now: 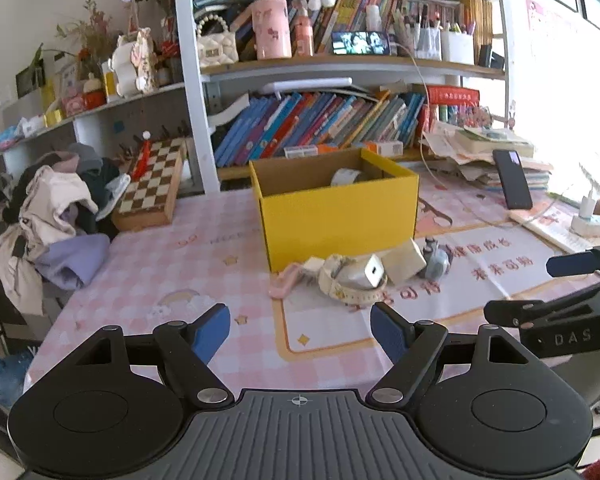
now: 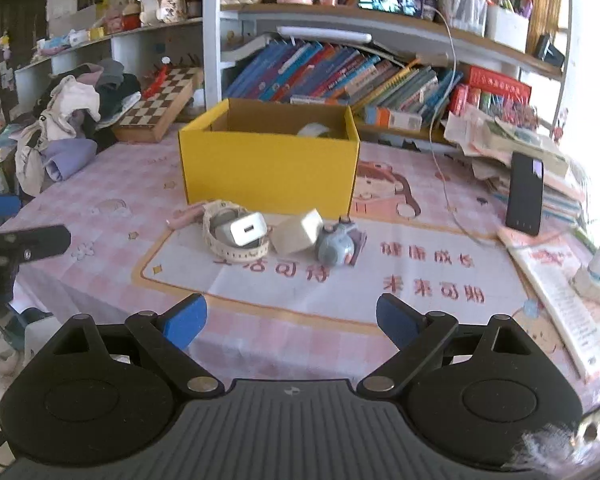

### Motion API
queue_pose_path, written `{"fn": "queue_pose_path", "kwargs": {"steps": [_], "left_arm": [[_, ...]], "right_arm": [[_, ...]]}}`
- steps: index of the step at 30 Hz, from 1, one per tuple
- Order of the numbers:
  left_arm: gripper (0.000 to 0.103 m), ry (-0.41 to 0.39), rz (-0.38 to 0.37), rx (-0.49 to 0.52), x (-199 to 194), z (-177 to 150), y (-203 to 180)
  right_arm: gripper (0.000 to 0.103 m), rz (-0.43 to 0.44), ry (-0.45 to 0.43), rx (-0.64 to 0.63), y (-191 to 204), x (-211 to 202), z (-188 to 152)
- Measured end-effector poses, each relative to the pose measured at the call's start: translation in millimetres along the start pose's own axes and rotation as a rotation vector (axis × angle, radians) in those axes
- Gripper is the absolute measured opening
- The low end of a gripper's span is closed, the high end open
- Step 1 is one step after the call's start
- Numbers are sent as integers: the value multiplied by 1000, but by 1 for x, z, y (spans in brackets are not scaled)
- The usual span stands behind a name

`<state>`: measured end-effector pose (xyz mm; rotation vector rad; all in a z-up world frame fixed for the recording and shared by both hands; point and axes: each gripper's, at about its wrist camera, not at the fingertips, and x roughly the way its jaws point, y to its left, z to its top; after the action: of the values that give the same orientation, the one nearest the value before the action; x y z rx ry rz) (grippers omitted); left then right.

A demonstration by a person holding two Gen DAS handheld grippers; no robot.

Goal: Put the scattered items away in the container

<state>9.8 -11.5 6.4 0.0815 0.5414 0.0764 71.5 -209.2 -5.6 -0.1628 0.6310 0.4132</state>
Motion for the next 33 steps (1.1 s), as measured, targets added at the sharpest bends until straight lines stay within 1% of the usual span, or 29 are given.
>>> {"fn": "queue_pose_path", "kwargs": {"steps": [5,8,14,20,33], "left_arm": [[80,41,-14,1,8,-9,-6],[80,53,-24,13,12,-10,-10],[80,46,-21,25,15,-6,-14],[80,71,-16,19,24,-6,-16],[80,97,-26,13,38,-1,-21]], "right_arm": [[92,-14,37,23,0,7,-9],[92,-23,51,14,1,9,-14],[92,-21,38,12,-3,11,-9],[92,-17,53,20,-10,19,-5],[92,-12,87,25,-21,33,-1]]}}
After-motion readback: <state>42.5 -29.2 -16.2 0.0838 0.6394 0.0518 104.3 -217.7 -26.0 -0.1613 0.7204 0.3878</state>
